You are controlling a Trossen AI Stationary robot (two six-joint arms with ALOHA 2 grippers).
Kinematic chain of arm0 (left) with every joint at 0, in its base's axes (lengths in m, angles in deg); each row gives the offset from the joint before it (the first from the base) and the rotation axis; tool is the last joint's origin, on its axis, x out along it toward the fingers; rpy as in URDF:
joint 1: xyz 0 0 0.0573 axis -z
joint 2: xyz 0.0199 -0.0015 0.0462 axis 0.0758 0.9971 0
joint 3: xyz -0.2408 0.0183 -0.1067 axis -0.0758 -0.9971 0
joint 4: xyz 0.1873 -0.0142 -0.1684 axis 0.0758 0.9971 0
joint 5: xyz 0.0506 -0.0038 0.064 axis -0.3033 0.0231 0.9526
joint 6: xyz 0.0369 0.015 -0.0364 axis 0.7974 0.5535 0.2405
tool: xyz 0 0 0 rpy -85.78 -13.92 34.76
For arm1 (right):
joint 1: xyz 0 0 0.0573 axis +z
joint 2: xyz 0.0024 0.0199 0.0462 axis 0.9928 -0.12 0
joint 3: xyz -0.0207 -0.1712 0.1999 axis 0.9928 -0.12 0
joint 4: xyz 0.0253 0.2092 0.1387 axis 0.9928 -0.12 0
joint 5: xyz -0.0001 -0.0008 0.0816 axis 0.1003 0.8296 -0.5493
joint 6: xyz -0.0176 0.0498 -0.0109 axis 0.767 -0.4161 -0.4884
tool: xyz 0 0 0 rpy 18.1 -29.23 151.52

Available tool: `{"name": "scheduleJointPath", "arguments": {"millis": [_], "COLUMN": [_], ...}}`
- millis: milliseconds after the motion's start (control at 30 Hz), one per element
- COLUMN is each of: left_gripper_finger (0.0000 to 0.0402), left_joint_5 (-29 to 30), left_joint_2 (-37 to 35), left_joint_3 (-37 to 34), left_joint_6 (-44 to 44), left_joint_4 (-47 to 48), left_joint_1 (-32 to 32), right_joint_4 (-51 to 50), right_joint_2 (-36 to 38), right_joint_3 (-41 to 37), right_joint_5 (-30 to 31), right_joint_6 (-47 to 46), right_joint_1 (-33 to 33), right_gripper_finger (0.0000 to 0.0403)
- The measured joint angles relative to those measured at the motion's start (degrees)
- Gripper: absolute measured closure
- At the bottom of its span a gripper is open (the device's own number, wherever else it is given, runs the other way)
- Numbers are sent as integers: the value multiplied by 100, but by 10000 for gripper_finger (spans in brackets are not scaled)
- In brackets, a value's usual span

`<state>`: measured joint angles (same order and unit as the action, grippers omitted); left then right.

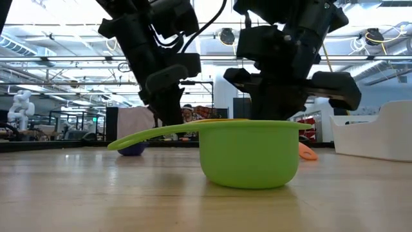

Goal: Nest measuring cups in basket
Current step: Stack the yellow measuring cup on top of the blue measuring cup

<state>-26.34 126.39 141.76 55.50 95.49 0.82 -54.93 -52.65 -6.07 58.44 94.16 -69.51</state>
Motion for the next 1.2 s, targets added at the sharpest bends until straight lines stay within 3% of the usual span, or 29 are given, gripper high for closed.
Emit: {"name": "scheduleJointPath", "arguments": {"millis": [267,467,1200], "left_gripper_finger": [309,309,309], "left_joint_5": [-22,-487,-494], "left_joint_2": [0,0,2], "left_joint_3": [0,0,0], "left_joint_6": [-115,-255,-393], "left_joint_4": [-225,-767,-736], "left_joint_1": [8,66,113], "right_joint_4": [346,667,1006], "right_joint_2": [2,2,-28], "right_joint_3": [-1,-1,1], "right_joint_5": [-2,7,14], "right_joint_6": [52,52,45], "right_joint_1": [-8,-11,-334], "right_gripper_finger": [403,403,403]}}
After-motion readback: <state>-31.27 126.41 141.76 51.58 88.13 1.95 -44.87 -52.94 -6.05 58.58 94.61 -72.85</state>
